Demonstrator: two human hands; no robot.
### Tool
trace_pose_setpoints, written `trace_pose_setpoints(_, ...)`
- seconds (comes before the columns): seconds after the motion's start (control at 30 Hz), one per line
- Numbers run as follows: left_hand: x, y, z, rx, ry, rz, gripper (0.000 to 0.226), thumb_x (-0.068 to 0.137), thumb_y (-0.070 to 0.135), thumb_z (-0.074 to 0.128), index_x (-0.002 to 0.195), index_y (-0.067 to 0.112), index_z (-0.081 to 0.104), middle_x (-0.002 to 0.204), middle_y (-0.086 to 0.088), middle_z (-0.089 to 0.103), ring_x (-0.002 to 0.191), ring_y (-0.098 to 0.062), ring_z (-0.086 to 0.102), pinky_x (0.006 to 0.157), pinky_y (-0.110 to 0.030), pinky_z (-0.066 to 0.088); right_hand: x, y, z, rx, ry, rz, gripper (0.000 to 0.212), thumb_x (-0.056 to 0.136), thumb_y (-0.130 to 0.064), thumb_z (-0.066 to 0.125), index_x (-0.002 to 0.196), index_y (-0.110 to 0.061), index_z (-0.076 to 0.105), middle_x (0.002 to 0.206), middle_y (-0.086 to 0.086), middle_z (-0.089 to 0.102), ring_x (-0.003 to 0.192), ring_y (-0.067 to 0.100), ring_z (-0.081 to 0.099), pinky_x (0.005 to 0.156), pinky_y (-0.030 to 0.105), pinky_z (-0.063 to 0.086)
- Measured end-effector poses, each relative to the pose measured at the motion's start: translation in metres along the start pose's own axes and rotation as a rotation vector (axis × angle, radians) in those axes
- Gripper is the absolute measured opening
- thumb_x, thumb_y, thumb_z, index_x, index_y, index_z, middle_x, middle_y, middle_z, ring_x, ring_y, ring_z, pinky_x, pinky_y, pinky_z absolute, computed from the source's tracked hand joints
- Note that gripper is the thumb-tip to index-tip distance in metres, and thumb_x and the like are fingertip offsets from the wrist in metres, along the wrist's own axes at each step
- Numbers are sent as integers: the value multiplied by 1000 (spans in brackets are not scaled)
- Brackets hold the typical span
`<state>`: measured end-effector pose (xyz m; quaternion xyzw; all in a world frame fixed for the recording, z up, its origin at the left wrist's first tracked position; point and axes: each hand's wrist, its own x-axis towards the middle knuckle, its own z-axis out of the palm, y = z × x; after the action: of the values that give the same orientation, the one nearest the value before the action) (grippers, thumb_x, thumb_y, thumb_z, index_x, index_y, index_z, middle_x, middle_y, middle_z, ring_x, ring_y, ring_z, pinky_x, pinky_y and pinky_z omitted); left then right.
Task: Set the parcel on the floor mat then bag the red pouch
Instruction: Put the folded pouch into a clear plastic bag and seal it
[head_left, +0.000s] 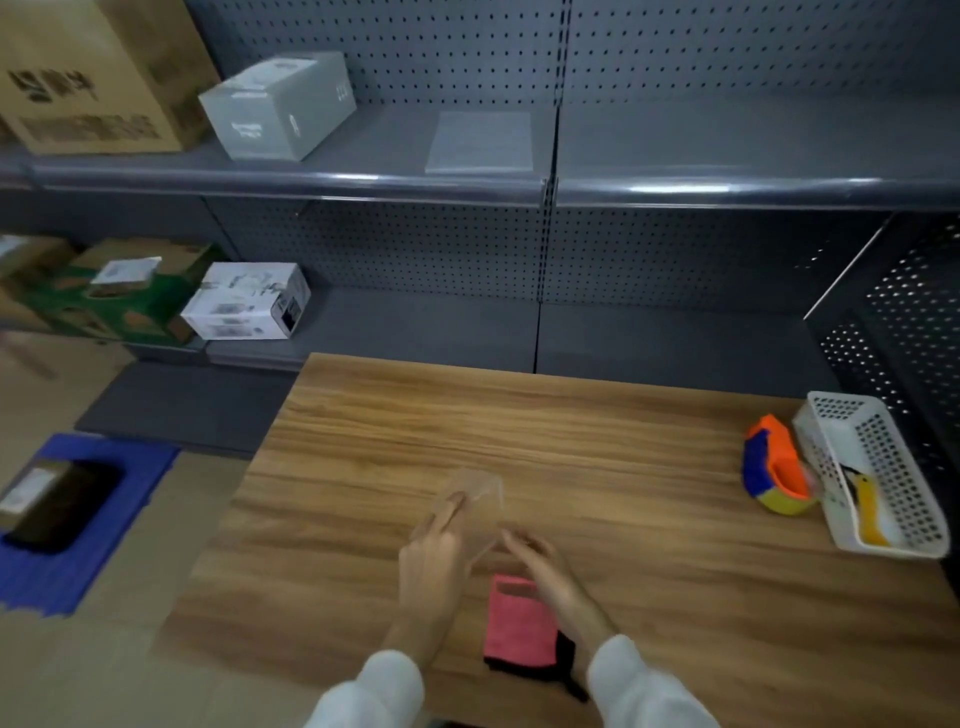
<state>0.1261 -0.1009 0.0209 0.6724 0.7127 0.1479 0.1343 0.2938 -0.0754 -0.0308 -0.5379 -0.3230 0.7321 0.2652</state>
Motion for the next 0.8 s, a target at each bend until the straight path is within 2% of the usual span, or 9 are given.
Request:
trace_pose_setpoints(0.07, 2, -3, 8, 14, -31, 39, 65, 59, 16, 86, 122, 18, 66, 126, 6, 66, 91, -22, 70, 61, -32, 57, 3, 15, -19, -74, 149, -22, 23, 90, -35, 70, 105, -19, 75, 105, 6, 78, 102, 27, 72, 82, 37, 58)
trace_pose_setpoints(0.13, 3, -6, 13, 5, -68, 73, 61, 60, 12, 84, 119, 16, 68, 125, 5, 67, 96, -21, 69, 64, -30, 59, 6, 33, -40, -177, 336, 0, 8, 90, -26, 69, 89, -20, 74, 99, 14, 77, 94, 33, 72, 81, 39, 55)
trace_pose_setpoints(0.2, 4, -8, 18, -5, -115, 87, 59, 64, 11, 80, 121, 17, 66, 128, 6, 65, 104, -19, 67, 72, -28, 59, 4, 50, -56, -295, 493, 24, 14, 93, -20, 65, 79, -21, 69, 87, 9, 75, 84, 30, 70, 76, 39, 56)
trace_pose_setpoints(0.3, 5, -12, 28, -27, -152, 68, 51, 79, 15, 66, 130, 17, 61, 136, 8, 60, 110, -16, 65, 75, -29, 57, -11, 58, -63, -436, 650, 4, 14, 89, -20, 67, 75, -21, 65, 78, -4, 69, 80, 22, 67, 66, 29, 47)
trace_pose_setpoints(0.4, 5, -14, 31, -48, -158, 48, 51, 83, 14, 61, 134, 17, 58, 140, 8, 56, 107, -15, 65, 71, -28, 57, -12, 71, -58, -527, 704, 7, 12, 83, -30, 65, 83, -20, 61, 82, -1, 66, 76, 23, 64, 69, 33, 53)
trace_pose_setpoints(0.5, 7, -16, 32, -68, -150, 30, 52, 83, 13, 61, 135, 18, 57, 141, 9, 56, 114, -12, 62, 77, -27, 56, -7, 83, -38, -708, 625, -80, 9, 84, -21, 65, 85, -23, 56, 82, 0, 62, 73, 25, 62, 68, 39, 51)
trace_pose_setpoints(0.57, 9, -16, 32, -73, -144, 21, 50, 85, 12, 59, 134, 19, 58, 140, 10, 56, 115, -11, 61, 77, -27, 56, -6, 81, -13, -865, 470, -118, 7, 88, -18, 60, 91, -24, 62, 89, 0, 68, 79, 24, 66, 73, 40, 51)
trace_pose_setpoints(0.67, 10, -16, 30, -71, -141, 9, 49, 87, 14, 57, 135, 22, 57, 140, 13, 55, 113, -9, 62, 74, -26, 55, 7, 85, 21, -1051, 308, -39, 25, 95, -26, 50, 114, -14, 62, 114, 4, 66, 107, 26, 66, 89, 35, 48)
trace_pose_setpoints(0.8, 10, -23, 27, -58, -158, 32, 50, 89, 18, 53, 138, 23, 53, 145, 15, 49, 117, -10, 59, 78, -28, 54, 14, 91, 48, -1163, 225, 30, 48, 96, -30, 51, 140, -13, 43, 136, 8, 53, 121, 27, 55, 96, 35, 44)
